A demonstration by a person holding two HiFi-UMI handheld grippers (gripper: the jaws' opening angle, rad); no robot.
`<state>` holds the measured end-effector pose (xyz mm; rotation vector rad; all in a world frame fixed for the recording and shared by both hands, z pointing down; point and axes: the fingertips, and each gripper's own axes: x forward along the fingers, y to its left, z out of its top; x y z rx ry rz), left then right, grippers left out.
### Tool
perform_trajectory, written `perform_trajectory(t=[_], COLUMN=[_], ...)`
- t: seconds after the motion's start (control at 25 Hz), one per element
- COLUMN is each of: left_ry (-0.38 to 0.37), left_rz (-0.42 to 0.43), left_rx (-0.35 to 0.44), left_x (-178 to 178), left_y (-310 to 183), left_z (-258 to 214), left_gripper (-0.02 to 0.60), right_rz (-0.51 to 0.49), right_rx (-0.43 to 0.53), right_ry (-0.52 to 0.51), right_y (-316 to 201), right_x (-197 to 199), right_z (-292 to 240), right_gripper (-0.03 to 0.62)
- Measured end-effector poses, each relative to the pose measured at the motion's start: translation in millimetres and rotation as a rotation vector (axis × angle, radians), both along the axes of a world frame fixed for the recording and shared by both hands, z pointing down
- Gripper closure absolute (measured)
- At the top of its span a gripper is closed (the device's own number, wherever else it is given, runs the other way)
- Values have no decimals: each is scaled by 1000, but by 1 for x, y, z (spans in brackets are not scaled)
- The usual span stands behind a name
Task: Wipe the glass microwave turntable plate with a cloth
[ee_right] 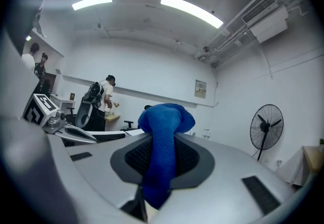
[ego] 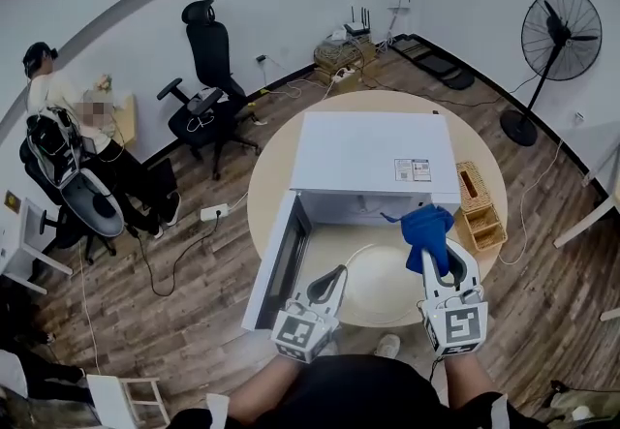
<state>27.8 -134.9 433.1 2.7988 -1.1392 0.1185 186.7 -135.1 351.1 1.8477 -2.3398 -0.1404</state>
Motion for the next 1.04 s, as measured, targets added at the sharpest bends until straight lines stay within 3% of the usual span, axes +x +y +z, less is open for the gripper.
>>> perform_trajectory(t=[1.04], left_ry=[6], left_rz=[-28], left_rx=[-3], left_x=[-2], left_y=[5], left_z=[-5], left_gripper=[575], right_rz=[-6], right_rx=[36], right_ry=[-19], right_y=[1], right_x=[4], right_z=[-15], right_gripper=[525])
